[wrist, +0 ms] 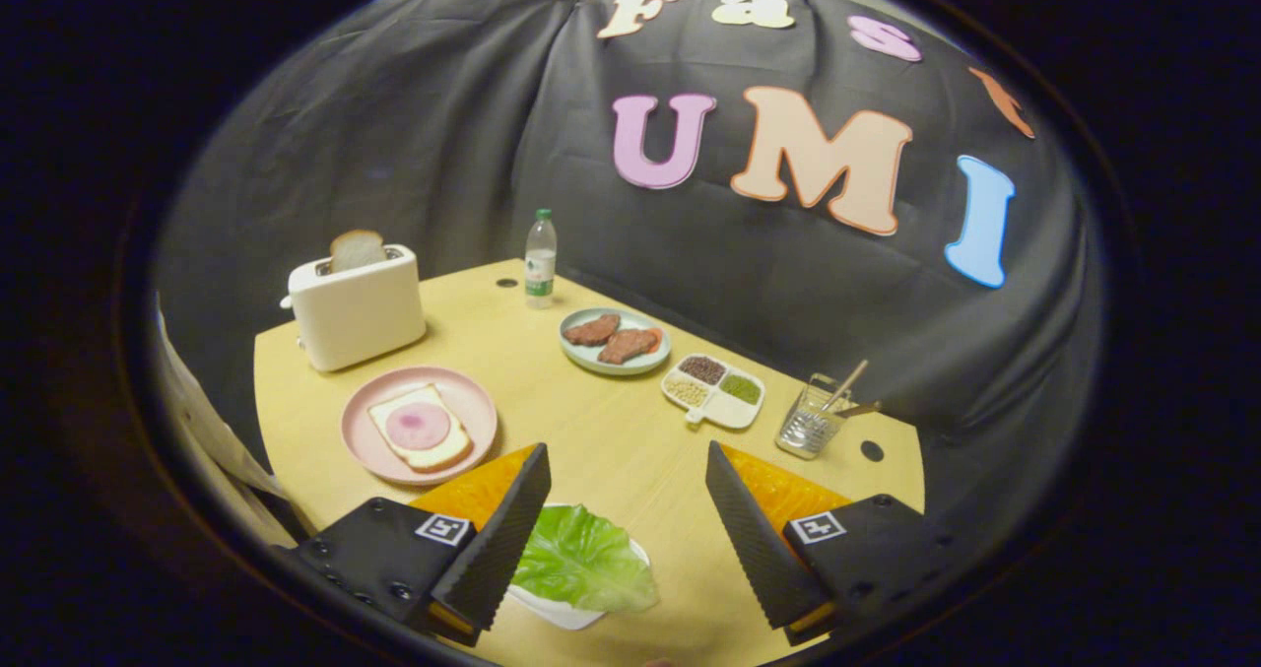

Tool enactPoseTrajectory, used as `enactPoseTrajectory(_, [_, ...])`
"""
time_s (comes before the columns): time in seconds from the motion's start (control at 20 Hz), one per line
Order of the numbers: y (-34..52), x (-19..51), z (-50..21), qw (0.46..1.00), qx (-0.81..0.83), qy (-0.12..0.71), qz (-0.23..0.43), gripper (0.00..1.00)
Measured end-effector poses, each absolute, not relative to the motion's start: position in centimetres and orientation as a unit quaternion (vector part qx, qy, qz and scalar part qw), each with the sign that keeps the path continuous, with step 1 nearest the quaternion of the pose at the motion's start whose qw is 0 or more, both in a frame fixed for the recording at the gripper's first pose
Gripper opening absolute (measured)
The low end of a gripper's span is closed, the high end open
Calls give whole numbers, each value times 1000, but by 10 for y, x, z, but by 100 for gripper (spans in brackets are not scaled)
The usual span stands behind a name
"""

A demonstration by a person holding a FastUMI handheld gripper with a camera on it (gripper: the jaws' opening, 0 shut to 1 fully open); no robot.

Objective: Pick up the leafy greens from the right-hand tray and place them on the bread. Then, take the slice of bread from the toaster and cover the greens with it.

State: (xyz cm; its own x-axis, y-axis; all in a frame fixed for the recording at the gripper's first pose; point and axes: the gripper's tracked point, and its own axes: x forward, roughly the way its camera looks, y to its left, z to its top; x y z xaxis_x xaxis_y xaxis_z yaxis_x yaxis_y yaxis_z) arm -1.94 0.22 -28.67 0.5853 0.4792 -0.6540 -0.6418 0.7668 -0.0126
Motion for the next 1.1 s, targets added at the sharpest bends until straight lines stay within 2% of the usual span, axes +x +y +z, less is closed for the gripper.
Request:
enactPoseTrajectory(0.5, [6, -59, -358, 783, -195, 405, 429, 100])
enactPoseTrajectory(1.1, [-1, -101, -439, 673, -251, 501, 482, 100])
